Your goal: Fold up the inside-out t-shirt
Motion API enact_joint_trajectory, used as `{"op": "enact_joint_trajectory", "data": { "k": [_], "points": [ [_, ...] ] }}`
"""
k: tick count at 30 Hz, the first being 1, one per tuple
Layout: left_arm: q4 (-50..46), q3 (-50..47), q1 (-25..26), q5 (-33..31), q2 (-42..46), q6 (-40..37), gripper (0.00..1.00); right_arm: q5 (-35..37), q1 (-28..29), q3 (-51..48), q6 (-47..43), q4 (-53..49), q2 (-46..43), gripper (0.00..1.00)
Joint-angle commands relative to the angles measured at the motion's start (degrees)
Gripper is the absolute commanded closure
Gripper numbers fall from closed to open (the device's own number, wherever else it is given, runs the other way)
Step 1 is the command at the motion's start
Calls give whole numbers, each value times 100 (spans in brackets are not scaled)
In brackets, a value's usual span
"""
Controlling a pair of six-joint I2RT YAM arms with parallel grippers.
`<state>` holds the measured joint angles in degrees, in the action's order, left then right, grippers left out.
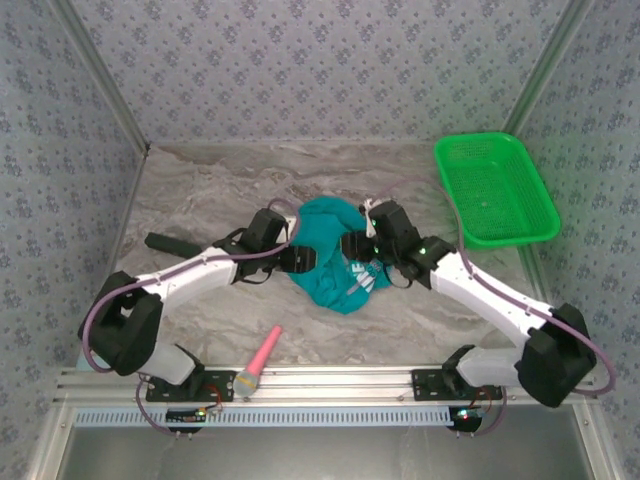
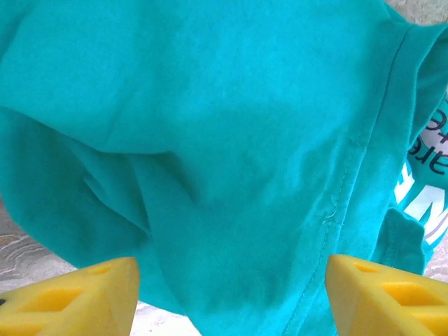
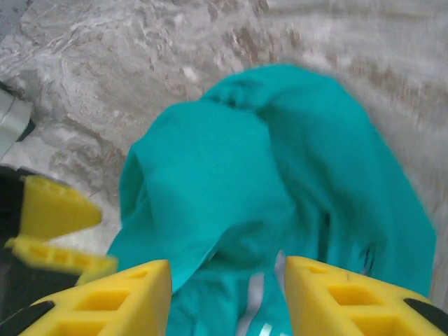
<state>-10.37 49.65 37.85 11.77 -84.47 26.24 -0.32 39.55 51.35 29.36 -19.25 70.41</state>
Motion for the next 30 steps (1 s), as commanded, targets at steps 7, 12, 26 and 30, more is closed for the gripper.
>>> {"op": "enact_joint_trajectory", "data": {
  "k": [7,12,26,30],
  "points": [
    [-531,835,301,657,-512,-1196,25,-202,752,-673,2596,-50,152,53],
    [-622,1036,311,413,-876,-1543,25,-229,699,-714,2754,483,764,57],
    [-1175,2049,350,-454,-1748,-2158,73,469,646,-798,2919,398,610,100],
    [-1066,1971,237,-726,-1207,-2042,74,720,663,-754,3032,30,532,100]
  ]
}}
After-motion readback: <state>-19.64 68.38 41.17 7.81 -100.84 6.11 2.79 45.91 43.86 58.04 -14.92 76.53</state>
